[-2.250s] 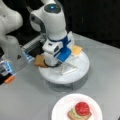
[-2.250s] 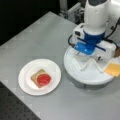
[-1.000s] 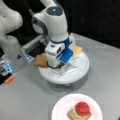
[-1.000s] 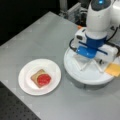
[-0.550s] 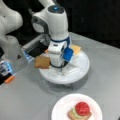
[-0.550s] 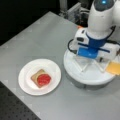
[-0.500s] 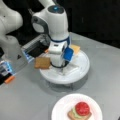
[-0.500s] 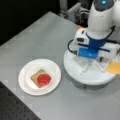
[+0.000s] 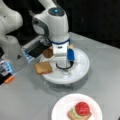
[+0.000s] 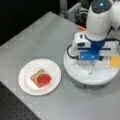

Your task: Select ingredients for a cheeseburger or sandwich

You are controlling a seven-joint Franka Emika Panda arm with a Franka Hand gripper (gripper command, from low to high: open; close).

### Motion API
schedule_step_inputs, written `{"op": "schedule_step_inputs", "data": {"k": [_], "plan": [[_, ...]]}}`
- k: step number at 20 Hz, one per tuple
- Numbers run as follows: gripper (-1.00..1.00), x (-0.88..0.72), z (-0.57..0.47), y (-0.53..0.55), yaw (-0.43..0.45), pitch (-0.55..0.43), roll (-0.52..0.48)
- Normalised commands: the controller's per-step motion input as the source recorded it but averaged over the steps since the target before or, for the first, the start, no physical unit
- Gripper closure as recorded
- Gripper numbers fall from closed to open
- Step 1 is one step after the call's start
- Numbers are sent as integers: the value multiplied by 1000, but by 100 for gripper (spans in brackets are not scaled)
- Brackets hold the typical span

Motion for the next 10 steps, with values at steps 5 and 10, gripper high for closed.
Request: {"op": "schedule_step_inputs", "data": {"k": [5,10], "plan": [[-100,126,-13,119,252,57,100],[-100,107,32,162,313,63,54]]}}
